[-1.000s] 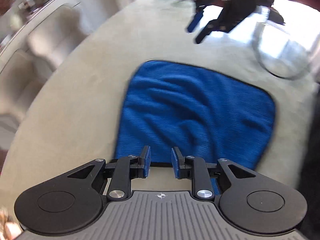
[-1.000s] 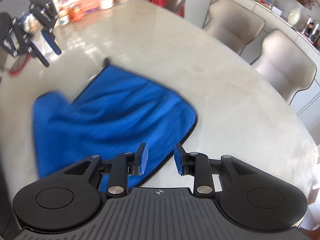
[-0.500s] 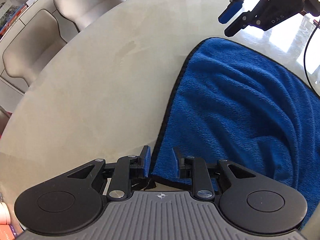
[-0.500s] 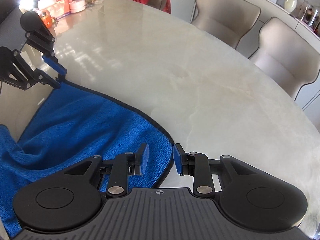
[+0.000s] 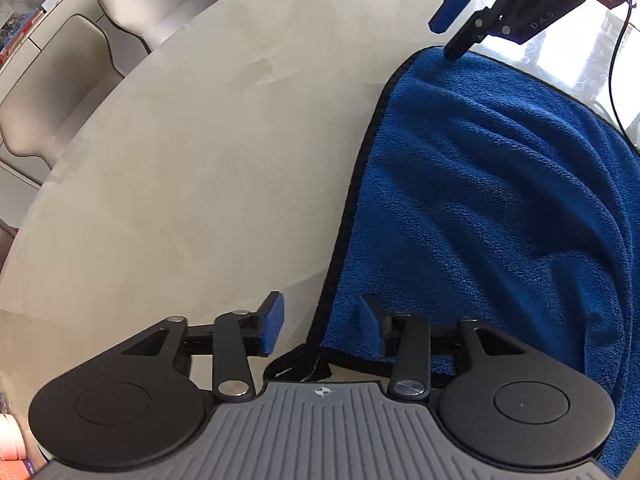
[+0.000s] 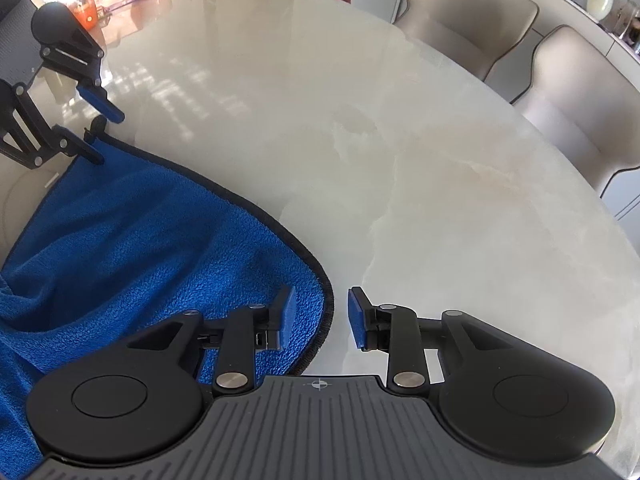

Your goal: Fold towel

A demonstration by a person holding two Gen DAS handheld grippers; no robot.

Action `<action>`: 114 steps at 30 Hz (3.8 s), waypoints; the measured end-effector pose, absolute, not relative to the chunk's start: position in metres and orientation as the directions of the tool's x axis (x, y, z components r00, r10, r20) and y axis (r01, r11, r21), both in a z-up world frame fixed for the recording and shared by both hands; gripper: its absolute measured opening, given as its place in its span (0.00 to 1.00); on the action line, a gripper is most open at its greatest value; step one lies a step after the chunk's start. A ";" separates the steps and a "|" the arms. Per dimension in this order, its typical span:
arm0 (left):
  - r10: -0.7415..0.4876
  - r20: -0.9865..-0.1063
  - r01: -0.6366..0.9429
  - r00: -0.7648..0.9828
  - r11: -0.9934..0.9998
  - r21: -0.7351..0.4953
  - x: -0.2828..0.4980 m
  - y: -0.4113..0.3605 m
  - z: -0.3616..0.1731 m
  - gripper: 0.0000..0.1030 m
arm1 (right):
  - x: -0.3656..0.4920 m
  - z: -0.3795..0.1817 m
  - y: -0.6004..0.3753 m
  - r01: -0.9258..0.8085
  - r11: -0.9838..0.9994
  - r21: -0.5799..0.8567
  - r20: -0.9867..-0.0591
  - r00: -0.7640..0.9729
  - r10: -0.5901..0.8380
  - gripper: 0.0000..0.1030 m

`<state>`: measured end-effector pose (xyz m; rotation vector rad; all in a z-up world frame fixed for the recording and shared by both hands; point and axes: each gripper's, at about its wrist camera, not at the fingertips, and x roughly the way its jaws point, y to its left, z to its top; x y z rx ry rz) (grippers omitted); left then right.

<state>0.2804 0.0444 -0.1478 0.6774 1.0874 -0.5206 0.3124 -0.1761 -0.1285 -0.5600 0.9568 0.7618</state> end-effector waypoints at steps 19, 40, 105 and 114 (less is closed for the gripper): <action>-0.116 -0.936 0.761 0.333 0.620 0.194 0.271 0.035 -0.150 0.03 | 0.314 -0.129 -0.172 -0.806 0.590 -0.050 -0.894 0.299 0.333 0.19; -0.121 -0.936 0.744 0.330 0.644 0.179 0.278 0.045 -0.150 0.08 | 0.309 -0.116 -0.182 -0.816 0.570 -0.097 -0.890 0.328 0.318 0.09; -0.081 -0.944 0.841 0.319 0.484 0.242 0.276 0.031 -0.152 0.23 | 0.327 -0.111 -0.188 -0.815 0.579 -0.023 -0.880 0.292 0.376 0.08; -0.058 -0.956 0.835 0.288 0.504 0.221 0.278 0.038 -0.154 0.49 | 0.330 -0.108 -0.192 -0.806 0.591 -0.018 -0.880 0.293 0.373 0.21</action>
